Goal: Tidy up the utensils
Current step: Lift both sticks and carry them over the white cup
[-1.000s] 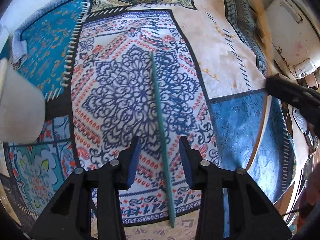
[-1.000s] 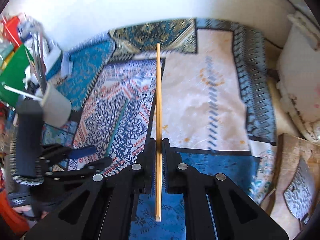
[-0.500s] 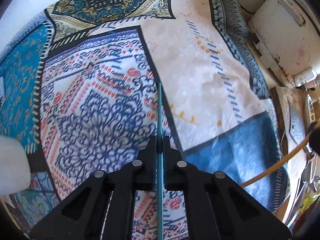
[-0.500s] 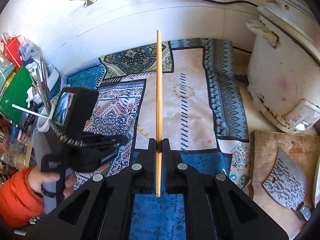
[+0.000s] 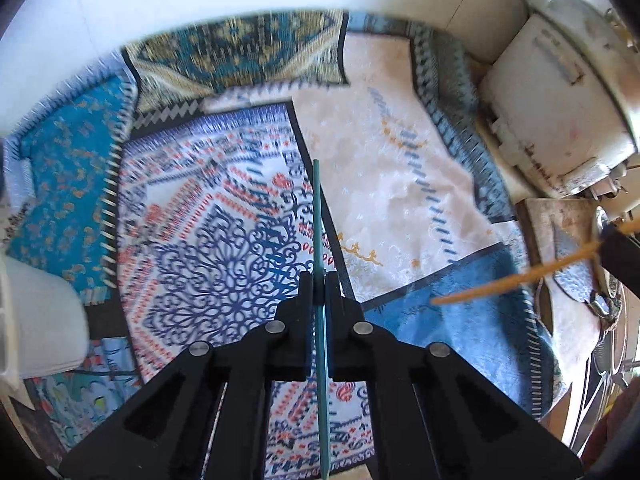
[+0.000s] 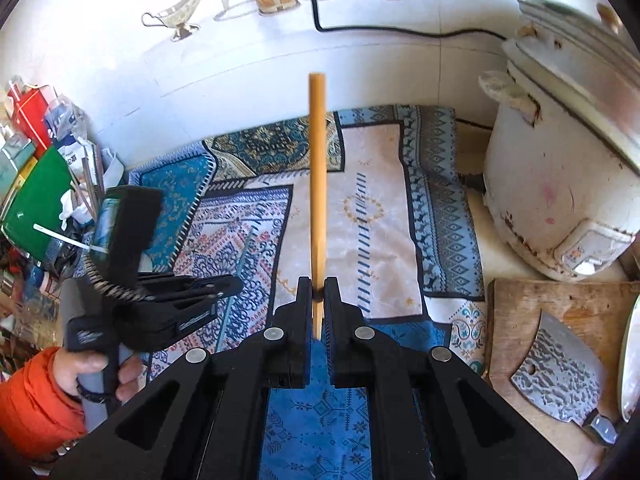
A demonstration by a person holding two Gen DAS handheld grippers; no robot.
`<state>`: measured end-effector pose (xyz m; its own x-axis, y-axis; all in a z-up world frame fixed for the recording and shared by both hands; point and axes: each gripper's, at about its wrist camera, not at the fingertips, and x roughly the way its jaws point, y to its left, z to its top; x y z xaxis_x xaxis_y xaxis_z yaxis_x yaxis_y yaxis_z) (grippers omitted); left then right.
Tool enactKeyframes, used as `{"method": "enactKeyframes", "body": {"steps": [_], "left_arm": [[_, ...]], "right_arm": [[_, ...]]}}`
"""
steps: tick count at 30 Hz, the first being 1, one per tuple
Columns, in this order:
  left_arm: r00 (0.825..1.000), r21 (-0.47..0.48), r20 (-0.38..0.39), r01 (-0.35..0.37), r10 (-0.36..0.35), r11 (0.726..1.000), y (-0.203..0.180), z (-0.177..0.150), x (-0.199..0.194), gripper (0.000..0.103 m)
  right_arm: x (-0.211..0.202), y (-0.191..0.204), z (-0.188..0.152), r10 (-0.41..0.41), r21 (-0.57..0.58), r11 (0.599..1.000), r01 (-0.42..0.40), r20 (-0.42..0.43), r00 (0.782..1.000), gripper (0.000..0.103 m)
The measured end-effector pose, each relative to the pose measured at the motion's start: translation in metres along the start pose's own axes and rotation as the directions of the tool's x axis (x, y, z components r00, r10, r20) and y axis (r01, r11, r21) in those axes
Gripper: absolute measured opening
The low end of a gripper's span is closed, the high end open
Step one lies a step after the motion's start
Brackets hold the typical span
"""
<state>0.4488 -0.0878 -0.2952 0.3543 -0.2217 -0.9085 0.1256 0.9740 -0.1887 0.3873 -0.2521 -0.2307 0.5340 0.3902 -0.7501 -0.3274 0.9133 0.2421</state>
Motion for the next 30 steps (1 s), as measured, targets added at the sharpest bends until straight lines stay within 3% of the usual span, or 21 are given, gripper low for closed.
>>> {"method": "enactKeyframes", "body": {"steps": [6,13,30], "left_arm": [[0.992,0.008,0.127,-0.011,0.01,1.0,0.001,-0.013,-0.058,0.003],[0.965,-0.005,0.261,-0.025,0.025,1.0,0.013,-0.022,-0.117,0.003],[0.863,-0.107,0.489,-0.084,0.126,0.991,0.084,-0.041,-0.242,0.003]], "right_arm": [[-0.009,0.016,0.012,0.021,-0.033,0.999,-0.02,0.04,0.999,0.005],[-0.02,0.046,0.025,0.049,-0.092,0.995,-0.042,0.075,0.996,0.005],[-0.042,0.144,0.058,0.171,-0.209,0.969,-0.136,0.163,0.972,0.005]]}}
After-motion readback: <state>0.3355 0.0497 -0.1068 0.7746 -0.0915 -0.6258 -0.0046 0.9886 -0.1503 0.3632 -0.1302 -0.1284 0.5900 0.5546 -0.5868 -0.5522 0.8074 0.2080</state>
